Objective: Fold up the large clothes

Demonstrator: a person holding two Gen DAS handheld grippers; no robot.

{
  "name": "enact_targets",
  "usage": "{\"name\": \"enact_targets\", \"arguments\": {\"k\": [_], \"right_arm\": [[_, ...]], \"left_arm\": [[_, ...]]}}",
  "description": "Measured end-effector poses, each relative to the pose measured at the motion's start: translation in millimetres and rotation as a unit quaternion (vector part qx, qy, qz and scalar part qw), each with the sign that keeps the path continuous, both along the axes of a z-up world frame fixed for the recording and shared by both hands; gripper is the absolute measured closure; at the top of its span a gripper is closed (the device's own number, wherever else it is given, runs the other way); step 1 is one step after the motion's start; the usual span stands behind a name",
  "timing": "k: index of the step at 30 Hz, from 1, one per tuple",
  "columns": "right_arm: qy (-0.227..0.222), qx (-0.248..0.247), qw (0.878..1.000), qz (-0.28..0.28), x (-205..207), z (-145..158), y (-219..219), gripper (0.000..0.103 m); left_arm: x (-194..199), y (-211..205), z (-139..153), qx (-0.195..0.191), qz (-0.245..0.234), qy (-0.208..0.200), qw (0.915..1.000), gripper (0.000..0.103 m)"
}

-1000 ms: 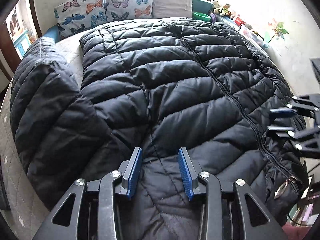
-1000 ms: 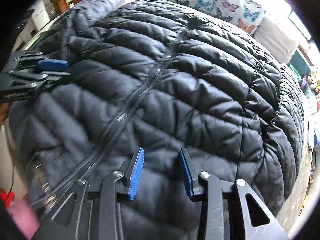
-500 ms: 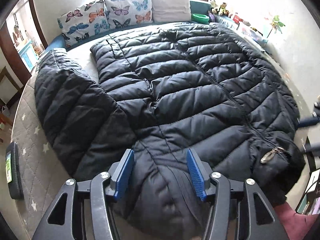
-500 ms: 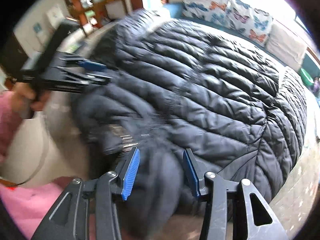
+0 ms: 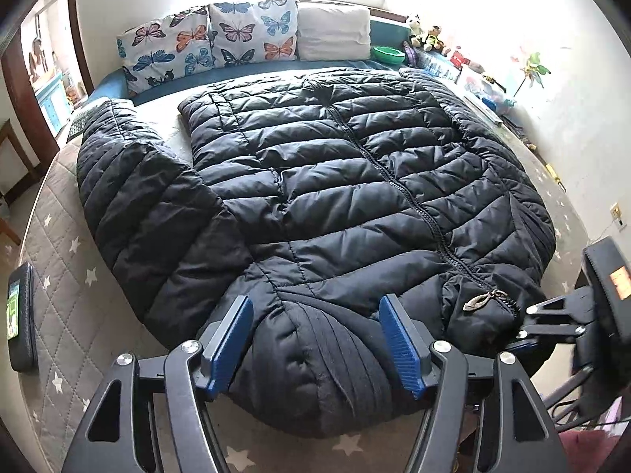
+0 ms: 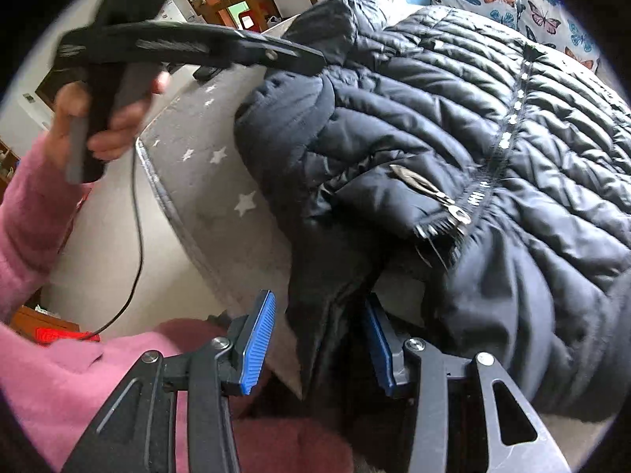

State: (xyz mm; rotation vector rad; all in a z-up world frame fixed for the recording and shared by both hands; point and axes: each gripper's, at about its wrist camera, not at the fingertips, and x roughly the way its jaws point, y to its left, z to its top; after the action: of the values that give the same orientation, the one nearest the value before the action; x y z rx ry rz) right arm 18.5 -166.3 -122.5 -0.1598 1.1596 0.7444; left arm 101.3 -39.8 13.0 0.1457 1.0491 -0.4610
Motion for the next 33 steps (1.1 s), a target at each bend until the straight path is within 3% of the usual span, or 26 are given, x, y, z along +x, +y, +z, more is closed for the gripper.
{"name": "enact_targets", "arguments": {"k": [3,5,6,7,8,12,16,18,23,27,31,33], "right_arm": [[-0.009,0.040,0.999,0.010,-4,2,7,0.050],[0.005,0.109,0.992,0.057,-21,15,11,0.049],[-0.007,0.119,0.990,0.075,-32,23,14,0.046],[-0.047,0.109,0.988,0.095,-47,32,18,0.035],[-0.066,0.100,0.987,0.103,-54,35,20,0.032],[-0.049,0.077,0.991,0.100,-60,32,22,0.031],[-0.030,0.082,0.992,0.093,-61,44,12,0.031],[-0.047,0.071,0.992,0.094,-64,57,3,0.031],[-0.093,0.071,0.992,0.054,-49,93,-26,0.031],[-0.120,0.045,0.992,0.010,-16,95,-39,0.031],[-0.094,0.022,0.995,-0.036,13,72,-48,0.031],[-0.068,0.006,0.997,-0.043,16,58,-50,0.031]], "left_arm": [[0,2,-1,-0.006,0.005,0.006,0.9999,0.033],[-1,1,0,-0.005,0.003,0.005,1.0000,0.033],[-1,0,-1,-0.005,0.000,0.003,1.0000,0.033],[0,-2,-1,-0.004,-0.002,0.003,1.0000,0.033],[1,-4,-4,-0.002,-0.004,0.003,1.0000,0.033],[5,-24,-20,0.006,-0.021,0.021,0.9996,0.033],[0,-51,-37,0.064,-0.047,-0.008,0.9968,0.029],[-6,-60,-44,0.078,-0.060,-0.023,0.9949,0.026],[-29,-70,-51,0.066,-0.117,-0.031,0.9905,0.026],[-48,-73,-55,0.081,-0.157,-0.047,0.9831,0.026],[-46,-58,-42,0.037,-0.128,-0.022,0.9908,0.026],[-47,-50,-29,-0.008,-0.116,-0.006,0.9932,0.026]]}}
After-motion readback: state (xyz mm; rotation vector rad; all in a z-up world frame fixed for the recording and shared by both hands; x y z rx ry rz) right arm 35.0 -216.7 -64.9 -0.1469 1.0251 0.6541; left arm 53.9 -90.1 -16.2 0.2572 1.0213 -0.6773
